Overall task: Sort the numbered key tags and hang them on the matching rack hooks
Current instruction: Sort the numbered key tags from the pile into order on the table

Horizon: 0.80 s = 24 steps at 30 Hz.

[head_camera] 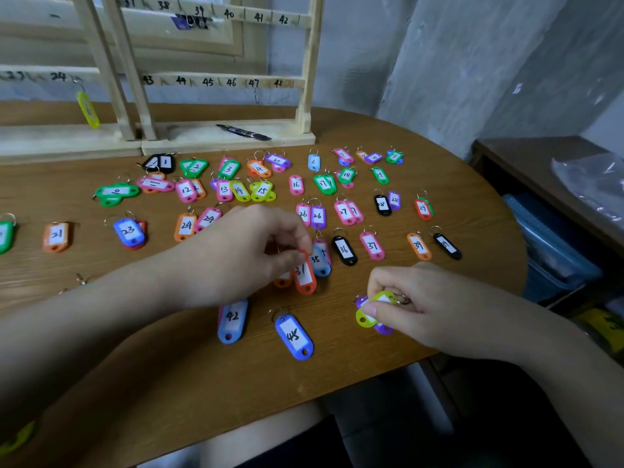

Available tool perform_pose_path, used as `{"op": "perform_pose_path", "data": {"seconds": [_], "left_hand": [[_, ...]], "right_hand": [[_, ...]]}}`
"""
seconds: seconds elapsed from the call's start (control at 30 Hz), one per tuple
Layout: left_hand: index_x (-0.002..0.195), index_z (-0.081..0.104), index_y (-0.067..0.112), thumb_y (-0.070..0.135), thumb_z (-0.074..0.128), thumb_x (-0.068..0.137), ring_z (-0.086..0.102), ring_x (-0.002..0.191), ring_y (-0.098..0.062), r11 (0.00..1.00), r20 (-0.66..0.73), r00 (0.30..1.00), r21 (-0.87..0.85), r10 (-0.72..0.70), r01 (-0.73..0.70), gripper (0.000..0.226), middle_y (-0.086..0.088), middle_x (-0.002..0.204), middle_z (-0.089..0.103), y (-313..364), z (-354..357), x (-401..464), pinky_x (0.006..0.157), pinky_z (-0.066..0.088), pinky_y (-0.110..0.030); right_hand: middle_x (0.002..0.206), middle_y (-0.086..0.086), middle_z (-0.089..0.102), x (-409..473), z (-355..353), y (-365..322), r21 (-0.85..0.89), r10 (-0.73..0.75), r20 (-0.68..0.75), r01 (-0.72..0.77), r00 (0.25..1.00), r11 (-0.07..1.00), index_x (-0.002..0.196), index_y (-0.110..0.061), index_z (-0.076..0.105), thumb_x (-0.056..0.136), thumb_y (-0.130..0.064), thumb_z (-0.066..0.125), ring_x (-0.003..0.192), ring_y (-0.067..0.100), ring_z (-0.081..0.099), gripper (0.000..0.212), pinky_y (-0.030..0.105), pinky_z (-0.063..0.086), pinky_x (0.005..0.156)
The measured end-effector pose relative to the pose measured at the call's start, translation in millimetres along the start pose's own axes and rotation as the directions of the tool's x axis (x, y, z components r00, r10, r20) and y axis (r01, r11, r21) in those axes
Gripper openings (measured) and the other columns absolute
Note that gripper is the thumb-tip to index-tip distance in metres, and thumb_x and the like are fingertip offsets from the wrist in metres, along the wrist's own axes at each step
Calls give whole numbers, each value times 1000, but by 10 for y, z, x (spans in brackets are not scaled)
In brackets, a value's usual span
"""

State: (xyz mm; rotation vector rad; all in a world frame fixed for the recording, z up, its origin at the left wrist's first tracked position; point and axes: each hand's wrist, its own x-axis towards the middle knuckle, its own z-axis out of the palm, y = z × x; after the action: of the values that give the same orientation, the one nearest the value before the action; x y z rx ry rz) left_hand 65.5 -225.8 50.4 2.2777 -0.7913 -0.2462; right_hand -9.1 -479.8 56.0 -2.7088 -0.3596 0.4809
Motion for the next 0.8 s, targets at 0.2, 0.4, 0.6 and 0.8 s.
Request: {"op": "perform_pose_path", "data": {"seconds": [0.2, 0.4, 0.6, 0.8], "left_hand": [[94, 68, 34, 20, 69, 94, 62, 82, 3, 1000, -12, 1000, 4, -7, 7, 14, 14, 85, 70, -4, 13, 60, 67, 43, -11], [95, 69, 32, 20, 69, 94, 62, 81, 3, 1000, -7, 1000, -1, 19, -19, 12, 14, 86, 70, 37, 71, 210, 67, 42, -11], [94, 71, 27, 21, 71, 92, 65, 83, -6, 997, -33, 997, -10, 70, -70, 7, 8, 84, 71, 137, 187, 491, 78, 53, -31], [93, 68, 27, 23, 72, 91, 65, 85, -6, 998, -60, 997, 11, 55, -54, 6, 7, 89, 70, 212, 345, 834, 77, 51, -26]], "right_hand": [[63, -6, 50, -14, 0, -7, -125, 3, -33, -7, 999, 992, 95, -35, 51, 100, -50, 49, 57, 7, 49, 16, 24, 35, 54], [69, -8, 57, -6, -35, -28, -194, -30, -125, 6, 992, 981, 101, -39, 50, 91, -54, 61, 69, 7, 57, 21, 22, 42, 59], [76, -10, 55, -7, -73, -87, -231, -24, -136, -9, 990, 973, 108, -41, 49, 85, -70, 58, 73, 5, 54, 38, 20, 32, 60], [68, -8, 53, -29, -75, 23, -191, -40, -248, -9, 968, 982, 101, -40, 51, 73, -80, 49, 69, 8, 55, 48, 23, 45, 62]]}}
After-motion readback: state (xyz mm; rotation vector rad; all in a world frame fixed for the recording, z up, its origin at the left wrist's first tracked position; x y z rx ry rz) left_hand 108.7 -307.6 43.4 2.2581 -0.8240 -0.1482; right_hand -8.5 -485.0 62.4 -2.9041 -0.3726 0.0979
